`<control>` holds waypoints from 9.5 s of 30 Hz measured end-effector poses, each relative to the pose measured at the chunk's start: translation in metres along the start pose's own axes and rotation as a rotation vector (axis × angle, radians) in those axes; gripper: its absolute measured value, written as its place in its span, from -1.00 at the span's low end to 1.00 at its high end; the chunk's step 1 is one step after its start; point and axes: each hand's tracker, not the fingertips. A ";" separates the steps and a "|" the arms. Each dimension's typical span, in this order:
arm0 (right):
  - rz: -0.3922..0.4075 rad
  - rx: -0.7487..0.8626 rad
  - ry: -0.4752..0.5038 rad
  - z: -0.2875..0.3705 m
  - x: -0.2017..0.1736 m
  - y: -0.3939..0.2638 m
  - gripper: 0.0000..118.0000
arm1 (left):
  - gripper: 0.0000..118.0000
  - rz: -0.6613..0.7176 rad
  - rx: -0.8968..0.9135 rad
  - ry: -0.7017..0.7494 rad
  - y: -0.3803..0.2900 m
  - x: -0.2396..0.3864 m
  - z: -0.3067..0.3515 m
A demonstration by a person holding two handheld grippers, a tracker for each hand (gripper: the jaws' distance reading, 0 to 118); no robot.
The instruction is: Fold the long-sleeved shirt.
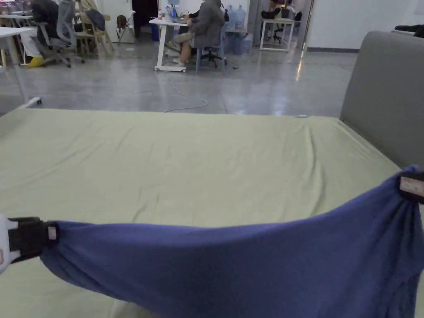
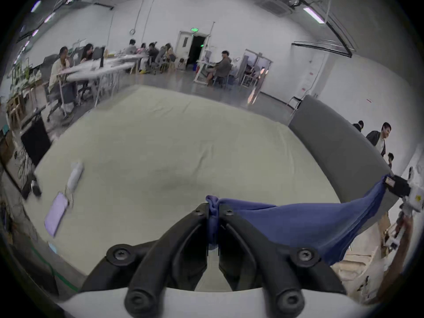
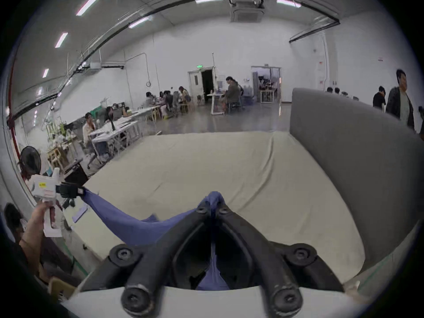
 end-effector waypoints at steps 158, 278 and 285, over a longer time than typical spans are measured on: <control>-0.127 -0.538 -0.106 -0.246 -0.064 -0.160 0.75 | -1.00 0.124 -0.272 -0.039 -0.162 -0.032 -0.002; -0.250 -0.415 0.550 -0.155 -0.088 -0.227 -1.00 | 1.00 0.673 -0.575 -0.537 -0.226 -0.190 -0.186; -0.219 -0.412 0.542 -0.153 -0.096 -0.222 -1.00 | -0.97 0.762 -0.572 -0.477 -0.242 -0.223 -0.180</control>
